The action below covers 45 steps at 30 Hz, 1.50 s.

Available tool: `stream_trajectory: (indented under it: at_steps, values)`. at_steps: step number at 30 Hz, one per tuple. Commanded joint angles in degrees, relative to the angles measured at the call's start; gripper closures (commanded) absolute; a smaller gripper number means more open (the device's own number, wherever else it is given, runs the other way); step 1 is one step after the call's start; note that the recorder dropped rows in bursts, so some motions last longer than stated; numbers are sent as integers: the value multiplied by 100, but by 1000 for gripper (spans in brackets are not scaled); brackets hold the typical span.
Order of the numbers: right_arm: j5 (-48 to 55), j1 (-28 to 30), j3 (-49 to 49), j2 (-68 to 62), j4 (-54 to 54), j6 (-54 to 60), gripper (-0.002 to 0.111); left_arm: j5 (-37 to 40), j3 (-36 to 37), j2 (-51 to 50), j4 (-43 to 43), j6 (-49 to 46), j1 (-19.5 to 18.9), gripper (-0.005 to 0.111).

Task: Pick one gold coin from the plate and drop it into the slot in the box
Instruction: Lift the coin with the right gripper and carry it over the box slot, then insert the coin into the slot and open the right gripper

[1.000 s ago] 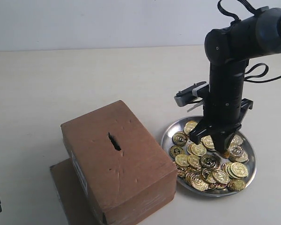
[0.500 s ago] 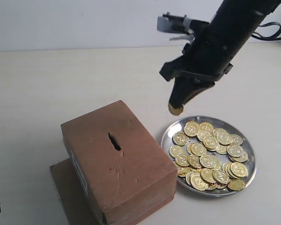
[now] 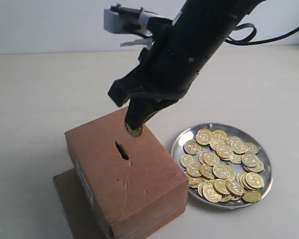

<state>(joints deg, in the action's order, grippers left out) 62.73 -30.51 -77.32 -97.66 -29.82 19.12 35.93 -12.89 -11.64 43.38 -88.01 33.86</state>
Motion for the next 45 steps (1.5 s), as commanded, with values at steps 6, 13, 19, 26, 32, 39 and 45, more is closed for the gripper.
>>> stream_trajectory:
  at_steps: [6, 13, 19, 26, 32, 39, 45]
  values:
    - [-524, -484, -263, -521, 857, -1053, 108, -30, 20, 59, 63, -4, 39, 107]
    - [-304, -545, -536, -779, 946, -1247, 108, -30, 20, 238, 76, -4, 39, 107]
    - [-391, -646, -572, -990, 1093, -1450, 108, -30, 20, 254, 76, -4, 39, 107]
    - [-377, -646, -592, -1126, 1199, -1479, 108, -30, 20, 254, 76, -4, 39, 107]
    - [-397, -646, -592, -1126, 1261, -1525, 106, -30, 20, 297, 76, -4, 39, 107]
    - [-418, -646, -592, -1126, 1261, -1588, 84, -30, 20, 297, 76, -4, 39, 107]
    - [-427, -646, -768, -911, 1332, -1279, 70, -30, 20, 297, 76, -4, 39, 107]
